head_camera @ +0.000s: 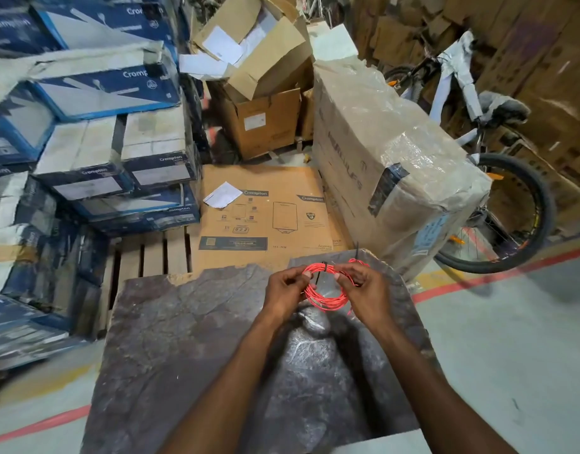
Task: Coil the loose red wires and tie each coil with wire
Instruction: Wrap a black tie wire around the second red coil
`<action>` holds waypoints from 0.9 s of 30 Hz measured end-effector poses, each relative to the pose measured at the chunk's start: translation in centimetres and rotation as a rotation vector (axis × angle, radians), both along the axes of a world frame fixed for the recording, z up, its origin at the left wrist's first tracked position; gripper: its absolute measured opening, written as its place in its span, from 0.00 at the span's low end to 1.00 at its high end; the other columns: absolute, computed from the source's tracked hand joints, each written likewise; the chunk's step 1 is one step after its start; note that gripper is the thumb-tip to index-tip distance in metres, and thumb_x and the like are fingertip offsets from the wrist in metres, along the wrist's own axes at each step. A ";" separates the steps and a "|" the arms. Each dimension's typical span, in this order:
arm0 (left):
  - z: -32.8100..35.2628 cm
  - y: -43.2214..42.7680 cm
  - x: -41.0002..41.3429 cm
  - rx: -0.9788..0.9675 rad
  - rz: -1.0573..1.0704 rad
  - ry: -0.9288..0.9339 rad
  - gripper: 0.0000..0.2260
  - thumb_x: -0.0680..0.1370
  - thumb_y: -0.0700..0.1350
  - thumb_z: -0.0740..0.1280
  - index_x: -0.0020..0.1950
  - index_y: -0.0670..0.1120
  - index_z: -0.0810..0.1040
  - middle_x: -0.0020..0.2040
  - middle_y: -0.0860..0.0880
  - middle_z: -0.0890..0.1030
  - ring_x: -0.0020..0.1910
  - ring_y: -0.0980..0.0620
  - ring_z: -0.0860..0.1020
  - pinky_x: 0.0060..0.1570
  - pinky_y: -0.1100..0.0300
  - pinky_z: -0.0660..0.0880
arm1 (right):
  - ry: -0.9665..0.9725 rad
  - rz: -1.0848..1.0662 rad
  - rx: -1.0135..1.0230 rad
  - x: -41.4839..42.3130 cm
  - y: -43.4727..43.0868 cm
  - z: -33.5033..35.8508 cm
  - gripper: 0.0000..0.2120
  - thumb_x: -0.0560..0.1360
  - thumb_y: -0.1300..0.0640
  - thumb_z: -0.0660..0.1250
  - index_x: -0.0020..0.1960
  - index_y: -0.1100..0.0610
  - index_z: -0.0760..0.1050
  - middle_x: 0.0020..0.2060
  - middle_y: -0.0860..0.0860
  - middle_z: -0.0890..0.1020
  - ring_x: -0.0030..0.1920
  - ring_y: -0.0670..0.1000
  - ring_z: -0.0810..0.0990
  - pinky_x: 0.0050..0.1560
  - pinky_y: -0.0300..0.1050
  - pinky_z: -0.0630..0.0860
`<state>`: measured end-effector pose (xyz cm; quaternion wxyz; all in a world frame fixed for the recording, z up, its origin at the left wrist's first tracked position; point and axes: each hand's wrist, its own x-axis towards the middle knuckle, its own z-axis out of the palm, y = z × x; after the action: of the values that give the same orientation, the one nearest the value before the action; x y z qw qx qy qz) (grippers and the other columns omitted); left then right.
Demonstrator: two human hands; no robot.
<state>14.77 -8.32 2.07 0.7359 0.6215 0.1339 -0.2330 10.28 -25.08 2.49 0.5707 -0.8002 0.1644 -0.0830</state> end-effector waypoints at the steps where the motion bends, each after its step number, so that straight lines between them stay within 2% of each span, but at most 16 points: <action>1: -0.5 -0.1 0.3 0.011 0.020 0.003 0.07 0.80 0.36 0.69 0.55 0.42 0.85 0.46 0.41 0.86 0.43 0.47 0.84 0.46 0.53 0.84 | 0.001 -0.008 -0.011 0.4 0.0 -0.3 0.15 0.76 0.66 0.74 0.52 0.45 0.83 0.50 0.45 0.88 0.53 0.45 0.86 0.59 0.47 0.81; 4: -2.1 -0.6 1.4 0.067 0.035 -0.047 0.07 0.78 0.38 0.72 0.55 0.41 0.86 0.45 0.43 0.87 0.41 0.49 0.84 0.44 0.55 0.83 | 0.003 -0.022 -0.078 1.4 -0.5 -1.8 0.12 0.76 0.63 0.74 0.57 0.49 0.82 0.52 0.45 0.87 0.55 0.45 0.85 0.60 0.51 0.82; 7: -3.4 -1.1 2.4 0.128 0.023 -0.119 0.05 0.78 0.41 0.73 0.53 0.46 0.87 0.41 0.47 0.87 0.37 0.54 0.82 0.41 0.56 0.80 | 0.000 -0.030 -0.188 2.4 -0.8 -2.8 0.09 0.78 0.57 0.72 0.57 0.54 0.85 0.50 0.46 0.88 0.52 0.45 0.86 0.56 0.55 0.83; 10: -4.6 -1.3 2.9 0.218 0.027 -0.146 0.05 0.79 0.44 0.72 0.53 0.49 0.87 0.40 0.50 0.87 0.33 0.58 0.80 0.35 0.59 0.78 | 0.000 0.007 -0.305 3.0 -0.6 -3.4 0.10 0.79 0.59 0.71 0.58 0.57 0.85 0.52 0.48 0.87 0.52 0.43 0.84 0.59 0.47 0.81; 12: -5.8 -1.3 2.8 0.244 0.023 -0.126 0.06 0.80 0.44 0.71 0.53 0.50 0.87 0.41 0.47 0.87 0.34 0.54 0.82 0.34 0.57 0.79 | -0.023 0.037 -0.404 2.9 -0.4 -4.2 0.09 0.79 0.60 0.71 0.58 0.59 0.85 0.52 0.51 0.86 0.53 0.47 0.82 0.61 0.49 0.79; 14: -7.0 -1.1 2.5 0.243 -0.001 -0.127 0.07 0.80 0.45 0.70 0.54 0.51 0.87 0.43 0.48 0.88 0.39 0.47 0.86 0.39 0.48 0.84 | -0.029 0.073 -0.503 2.4 -0.3 -5.1 0.09 0.80 0.59 0.70 0.58 0.59 0.85 0.52 0.52 0.84 0.53 0.50 0.80 0.60 0.53 0.78; 16: -8.2 -1.1 2.2 0.221 -0.020 -0.119 0.07 0.80 0.46 0.70 0.55 0.53 0.86 0.47 0.47 0.88 0.43 0.44 0.87 0.44 0.43 0.84 | -0.014 0.069 -0.553 2.1 -0.2 -5.5 0.09 0.80 0.60 0.69 0.59 0.60 0.84 0.52 0.54 0.83 0.53 0.50 0.79 0.59 0.55 0.78; 18: -8.4 -1.5 2.2 0.192 -0.004 -0.132 0.08 0.80 0.46 0.70 0.57 0.52 0.86 0.50 0.47 0.88 0.46 0.45 0.87 0.49 0.43 0.83 | -0.057 0.037 -0.588 2.1 0.1 -5.2 0.09 0.79 0.64 0.69 0.58 0.63 0.84 0.52 0.56 0.84 0.51 0.49 0.79 0.59 0.54 0.78; 21: -7.3 -2.2 2.8 0.160 0.055 -0.219 0.09 0.80 0.48 0.70 0.59 0.53 0.85 0.53 0.54 0.87 0.53 0.52 0.85 0.56 0.48 0.82 | -0.271 0.036 -0.710 1.8 0.6 -4.2 0.11 0.72 0.73 0.72 0.53 0.68 0.83 0.48 0.60 0.85 0.49 0.56 0.83 0.58 0.45 0.75; 23: -6.3 -2.4 3.6 0.162 0.063 -0.291 0.08 0.79 0.50 0.71 0.57 0.55 0.86 0.52 0.56 0.87 0.54 0.55 0.84 0.56 0.49 0.81 | -0.328 -0.022 -0.609 2.1 0.2 -4.1 0.10 0.76 0.70 0.71 0.55 0.62 0.84 0.51 0.55 0.85 0.52 0.54 0.82 0.58 0.44 0.76; 25: -5.3 -2.6 4.3 0.154 0.010 -0.359 0.09 0.79 0.50 0.71 0.58 0.54 0.86 0.53 0.56 0.87 0.55 0.55 0.84 0.55 0.50 0.82 | -0.257 -0.116 -0.402 2.5 -0.4 -4.5 0.09 0.81 0.60 0.68 0.59 0.53 0.83 0.54 0.50 0.83 0.56 0.50 0.81 0.60 0.42 0.77; 27: -4.8 -2.8 4.5 0.154 -0.024 -0.378 0.10 0.79 0.51 0.71 0.59 0.53 0.86 0.53 0.57 0.87 0.54 0.55 0.84 0.55 0.51 0.82 | -0.222 -0.142 -0.356 2.8 -0.8 -5.1 0.10 0.81 0.58 0.66 0.59 0.52 0.83 0.55 0.49 0.83 0.57 0.48 0.81 0.61 0.42 0.77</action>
<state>19.29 -11.10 -2.73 0.6953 0.7102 0.0033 -0.1102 13.08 -25.84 -2.66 0.4276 -0.8608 0.1390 -0.2384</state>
